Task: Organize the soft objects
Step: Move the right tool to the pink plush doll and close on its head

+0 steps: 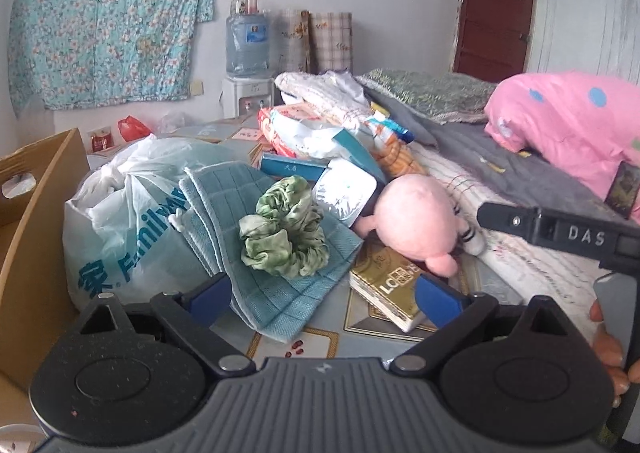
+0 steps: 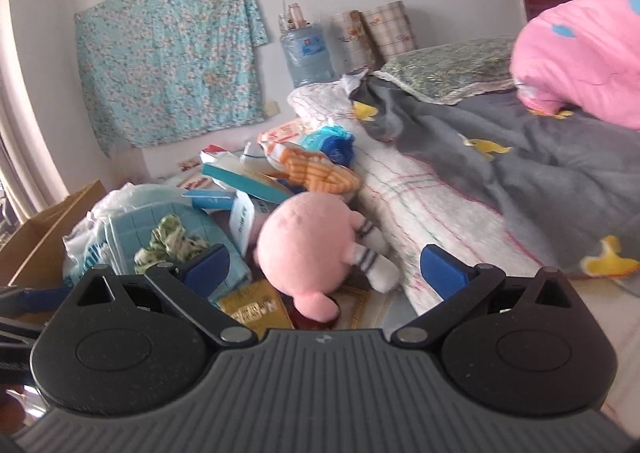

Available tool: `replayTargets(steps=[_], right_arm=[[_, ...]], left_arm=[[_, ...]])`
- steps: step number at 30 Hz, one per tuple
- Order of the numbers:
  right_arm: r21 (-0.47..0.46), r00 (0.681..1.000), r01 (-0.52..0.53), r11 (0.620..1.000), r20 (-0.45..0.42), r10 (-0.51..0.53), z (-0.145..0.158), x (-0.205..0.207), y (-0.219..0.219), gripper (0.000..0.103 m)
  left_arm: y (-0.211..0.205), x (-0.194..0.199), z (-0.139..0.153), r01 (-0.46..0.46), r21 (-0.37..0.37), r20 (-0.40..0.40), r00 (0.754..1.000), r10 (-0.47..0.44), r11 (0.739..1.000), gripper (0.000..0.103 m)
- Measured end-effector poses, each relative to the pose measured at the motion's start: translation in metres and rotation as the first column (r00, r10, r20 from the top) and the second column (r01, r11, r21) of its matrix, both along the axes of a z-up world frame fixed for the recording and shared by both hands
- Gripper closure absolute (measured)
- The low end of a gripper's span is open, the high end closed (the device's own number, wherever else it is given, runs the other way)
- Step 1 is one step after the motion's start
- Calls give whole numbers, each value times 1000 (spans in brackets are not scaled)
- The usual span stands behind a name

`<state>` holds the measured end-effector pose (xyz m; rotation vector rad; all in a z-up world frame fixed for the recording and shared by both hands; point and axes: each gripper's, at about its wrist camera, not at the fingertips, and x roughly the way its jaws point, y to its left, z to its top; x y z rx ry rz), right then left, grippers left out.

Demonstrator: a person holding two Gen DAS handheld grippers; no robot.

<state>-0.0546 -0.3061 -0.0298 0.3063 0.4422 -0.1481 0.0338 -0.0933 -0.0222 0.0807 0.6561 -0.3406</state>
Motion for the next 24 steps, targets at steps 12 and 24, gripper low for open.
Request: replayTargets(steps=[12, 24], right_arm=[[18, 999, -29, 999, 15, 28, 1, 45, -3, 2], [7, 992, -120, 993, 46, 120, 12, 73, 13, 9]], left_arm=[[-2, 37, -8, -26, 51, -23, 999, 28, 998, 25], [12, 47, -21, -62, 34, -79, 995, 65, 997, 47]])
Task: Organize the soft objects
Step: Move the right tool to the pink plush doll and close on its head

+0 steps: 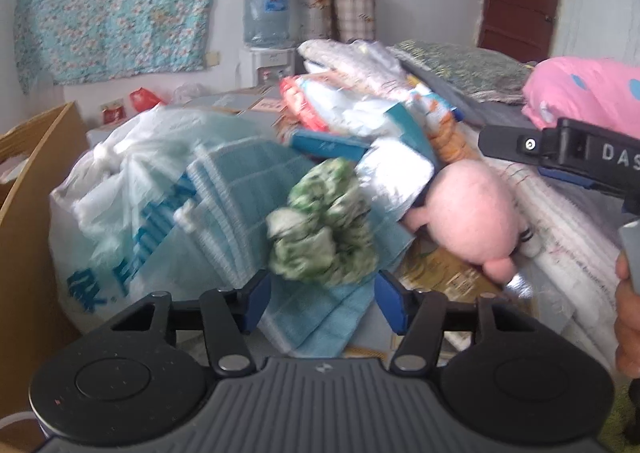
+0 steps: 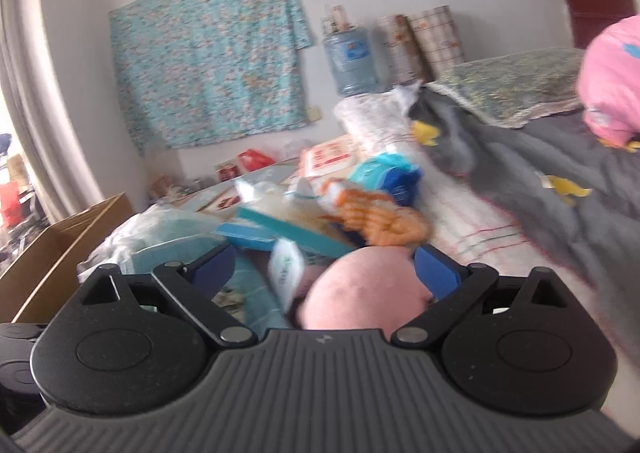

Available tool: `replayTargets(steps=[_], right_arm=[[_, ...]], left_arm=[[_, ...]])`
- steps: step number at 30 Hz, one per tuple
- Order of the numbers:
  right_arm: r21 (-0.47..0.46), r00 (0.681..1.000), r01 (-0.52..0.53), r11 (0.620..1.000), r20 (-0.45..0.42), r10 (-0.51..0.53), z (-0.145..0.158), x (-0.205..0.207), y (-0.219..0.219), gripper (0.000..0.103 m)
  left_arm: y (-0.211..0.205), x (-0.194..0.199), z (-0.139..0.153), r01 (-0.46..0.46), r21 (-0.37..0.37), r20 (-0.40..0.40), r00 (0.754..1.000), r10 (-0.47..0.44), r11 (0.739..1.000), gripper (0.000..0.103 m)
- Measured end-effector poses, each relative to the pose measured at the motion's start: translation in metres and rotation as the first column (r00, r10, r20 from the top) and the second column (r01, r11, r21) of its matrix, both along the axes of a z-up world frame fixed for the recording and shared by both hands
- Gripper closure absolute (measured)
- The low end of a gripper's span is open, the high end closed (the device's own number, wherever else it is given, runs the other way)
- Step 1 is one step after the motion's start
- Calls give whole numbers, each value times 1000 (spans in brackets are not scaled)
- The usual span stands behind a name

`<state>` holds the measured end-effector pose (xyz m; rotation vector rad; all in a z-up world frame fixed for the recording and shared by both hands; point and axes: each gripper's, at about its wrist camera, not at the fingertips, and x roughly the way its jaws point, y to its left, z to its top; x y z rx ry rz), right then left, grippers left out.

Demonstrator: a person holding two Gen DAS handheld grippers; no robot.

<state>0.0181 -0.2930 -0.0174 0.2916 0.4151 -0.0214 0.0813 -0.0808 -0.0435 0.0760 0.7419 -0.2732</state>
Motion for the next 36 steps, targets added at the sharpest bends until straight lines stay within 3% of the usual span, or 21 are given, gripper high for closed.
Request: replayTargets(steps=[7, 11, 15, 20, 23, 28, 30, 36], right_arm=[[46, 987, -156, 987, -38, 157, -4, 20, 32, 27], [73, 976, -202, 977, -69, 207, -6, 31, 44, 34], [10, 986, -153, 988, -65, 153, 1, 22, 43, 35], [-159, 996, -43, 986, -80, 31, 3, 10, 34, 29], [-208, 991, -50, 977, -132, 23, -6, 15, 28, 18], [-300, 981, -65, 952, -194, 6, -26, 29, 33, 16], [-340, 977, -48, 939, -213, -28, -33, 34, 35, 20], [-177, 986, -1, 984, -164, -28, -30, 21, 9, 28]], left_arm=[[24, 2, -13, -74, -12, -60, 995, 74, 997, 59], [29, 4, -14, -76, -19, -63, 995, 75, 997, 60], [22, 0, -8, -29, -30, -31, 999, 28, 999, 60], [12, -2, -11, 30, -39, -34, 999, -32, 999, 60], [7, -2, -12, 47, -45, -42, 998, -49, 998, 60], [5, -4, -13, 53, -49, -52, 997, -56, 997, 60], [5, -5, -13, 53, -54, -55, 997, -56, 997, 60], [7, -9, -8, 56, -69, -49, 997, -60, 996, 60]])
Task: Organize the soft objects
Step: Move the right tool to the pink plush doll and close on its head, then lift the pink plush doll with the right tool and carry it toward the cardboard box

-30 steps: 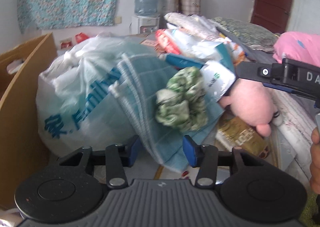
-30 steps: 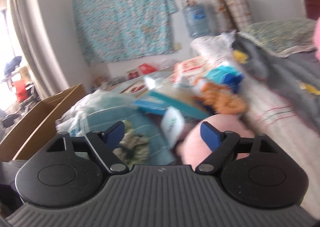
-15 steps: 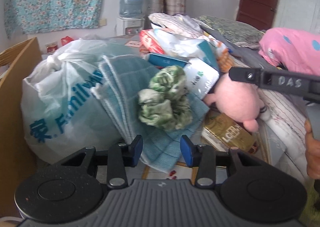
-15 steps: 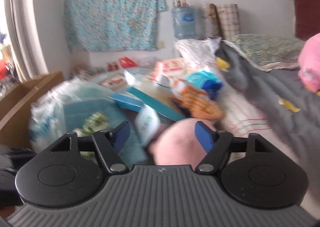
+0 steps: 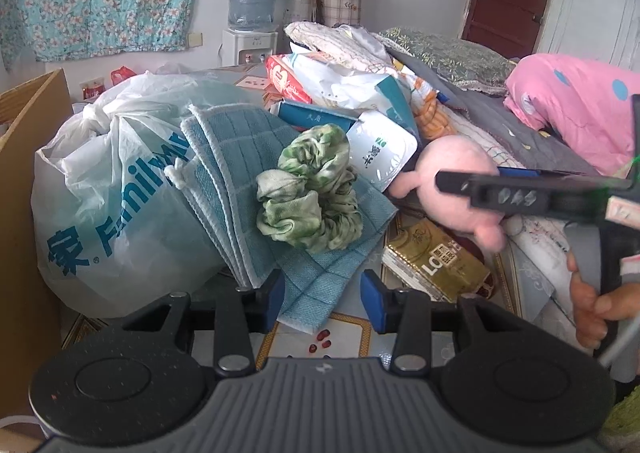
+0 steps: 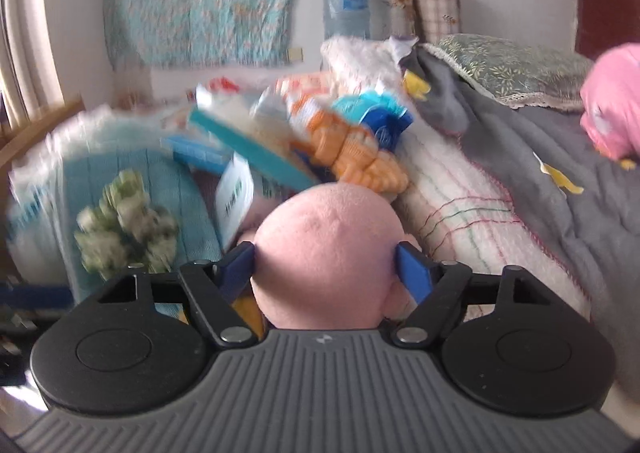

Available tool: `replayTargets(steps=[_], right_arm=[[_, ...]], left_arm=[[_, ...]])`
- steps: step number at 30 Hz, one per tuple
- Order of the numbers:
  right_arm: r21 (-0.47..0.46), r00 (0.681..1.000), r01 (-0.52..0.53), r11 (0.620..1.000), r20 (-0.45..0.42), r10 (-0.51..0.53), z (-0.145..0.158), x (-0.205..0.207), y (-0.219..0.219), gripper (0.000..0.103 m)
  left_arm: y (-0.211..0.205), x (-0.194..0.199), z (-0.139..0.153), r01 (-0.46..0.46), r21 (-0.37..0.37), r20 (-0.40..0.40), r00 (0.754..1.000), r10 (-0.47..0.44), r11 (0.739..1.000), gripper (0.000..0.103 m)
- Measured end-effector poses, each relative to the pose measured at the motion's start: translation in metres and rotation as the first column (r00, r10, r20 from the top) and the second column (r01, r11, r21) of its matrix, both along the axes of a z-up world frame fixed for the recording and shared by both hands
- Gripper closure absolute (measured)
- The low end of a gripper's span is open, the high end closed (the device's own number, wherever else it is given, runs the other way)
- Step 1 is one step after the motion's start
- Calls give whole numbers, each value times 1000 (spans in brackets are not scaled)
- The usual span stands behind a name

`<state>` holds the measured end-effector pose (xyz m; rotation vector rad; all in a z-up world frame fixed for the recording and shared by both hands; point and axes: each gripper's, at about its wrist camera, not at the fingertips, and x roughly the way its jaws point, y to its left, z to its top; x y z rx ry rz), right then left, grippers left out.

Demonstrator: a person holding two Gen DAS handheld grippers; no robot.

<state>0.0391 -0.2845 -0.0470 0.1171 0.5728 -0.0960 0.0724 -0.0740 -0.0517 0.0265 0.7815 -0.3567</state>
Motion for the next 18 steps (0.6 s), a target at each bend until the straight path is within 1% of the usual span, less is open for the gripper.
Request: replayTargets(steps=[4, 8, 12, 15, 16, 18], right_arm=[[134, 998, 8, 991, 62, -16, 15, -14, -22, 28], [268, 995, -8, 964, 99, -19, 27, -31, -40, 28], [349, 988, -58, 935, 151, 5, 44, -47, -43, 28], [414, 982, -125, 901, 180, 53, 54, -58, -37, 28], [442, 979, -154, 884, 187, 77, 56, -61, -33, 28], [513, 972, -216, 830, 191, 135, 55, -60, -27, 28]], left_arm=[[-2, -6, 4, 9, -6, 14, 1000, -9, 1000, 55], [-3, -13, 8, 25, -18, 24, 999, -24, 1000, 53], [0, -22, 14, 32, -37, 48, 998, -30, 999, 51], [2, -29, 20, 45, -60, 58, 997, -42, 997, 50], [4, -33, 22, 49, -70, 60, 997, -44, 996, 50], [9, -39, 24, 50, -83, 64, 997, -45, 995, 50]])
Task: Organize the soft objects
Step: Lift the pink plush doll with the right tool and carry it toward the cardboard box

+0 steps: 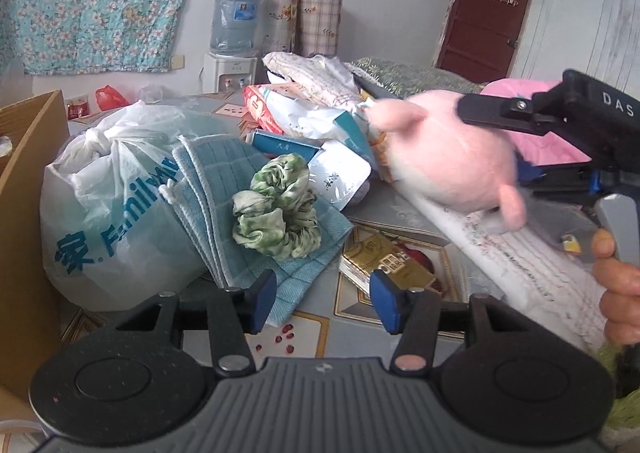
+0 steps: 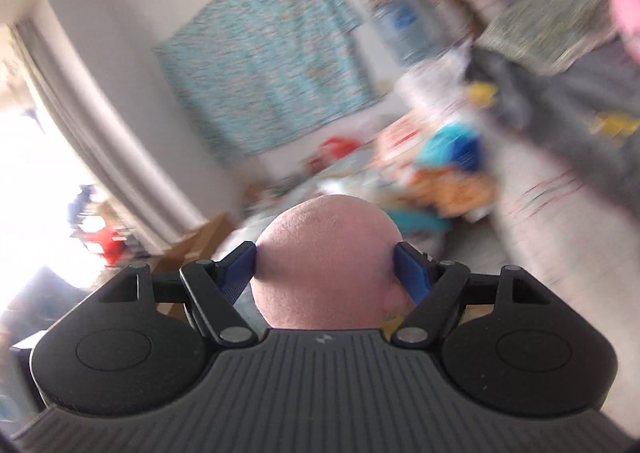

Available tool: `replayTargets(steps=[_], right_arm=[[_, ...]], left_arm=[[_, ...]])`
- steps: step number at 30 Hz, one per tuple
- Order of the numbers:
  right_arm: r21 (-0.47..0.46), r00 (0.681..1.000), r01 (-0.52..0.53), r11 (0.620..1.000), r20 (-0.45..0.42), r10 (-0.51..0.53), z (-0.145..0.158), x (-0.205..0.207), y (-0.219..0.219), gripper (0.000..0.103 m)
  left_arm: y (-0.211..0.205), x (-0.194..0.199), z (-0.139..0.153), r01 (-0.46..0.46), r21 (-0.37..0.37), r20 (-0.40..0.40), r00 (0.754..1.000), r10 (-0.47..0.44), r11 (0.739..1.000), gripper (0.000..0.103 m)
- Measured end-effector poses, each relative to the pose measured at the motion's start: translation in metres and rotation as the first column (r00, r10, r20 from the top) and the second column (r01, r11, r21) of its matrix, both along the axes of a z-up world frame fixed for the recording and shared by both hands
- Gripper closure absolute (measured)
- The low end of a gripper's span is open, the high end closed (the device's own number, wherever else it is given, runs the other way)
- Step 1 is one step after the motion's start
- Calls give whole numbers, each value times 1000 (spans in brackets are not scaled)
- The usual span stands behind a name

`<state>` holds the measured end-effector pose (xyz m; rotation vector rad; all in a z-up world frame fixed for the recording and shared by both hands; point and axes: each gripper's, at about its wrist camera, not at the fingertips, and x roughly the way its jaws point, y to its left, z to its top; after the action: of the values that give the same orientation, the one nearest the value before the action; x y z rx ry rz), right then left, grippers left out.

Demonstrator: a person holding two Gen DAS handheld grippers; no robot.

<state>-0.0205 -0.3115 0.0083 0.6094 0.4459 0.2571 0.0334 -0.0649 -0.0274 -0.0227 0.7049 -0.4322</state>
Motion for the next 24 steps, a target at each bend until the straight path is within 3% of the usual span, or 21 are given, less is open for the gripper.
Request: replayTargets(steps=[4, 8, 11, 15, 21, 24], right_arm=[[163, 984, -163, 973, -49, 173, -13, 15, 23, 28], [324, 929, -300, 897, -114, 352, -36, 37, 58, 27], [402, 890, -333, 853, -164, 425, -54, 52, 79, 27], [460, 852, -331, 824, -230, 471, -72, 67, 99, 26], [371, 847, -274, 887, -344, 406, -81, 84, 108, 25], [365, 851, -254, 896, -357, 386, -77, 85, 102, 21]], left_arm=[[17, -19, 6, -28, -4, 20, 999, 28, 1000, 48], [38, -38, 11, -86, 24, 36, 996, 85, 996, 45], [53, -43, 6, -131, 31, -4, 991, 131, 991, 45], [68, -38, -2, -181, 11, -67, 981, 182, 983, 45], [77, -23, -15, -183, -32, -112, 978, 178, 983, 45], [77, -21, -18, -178, -40, -104, 979, 174, 983, 45]])
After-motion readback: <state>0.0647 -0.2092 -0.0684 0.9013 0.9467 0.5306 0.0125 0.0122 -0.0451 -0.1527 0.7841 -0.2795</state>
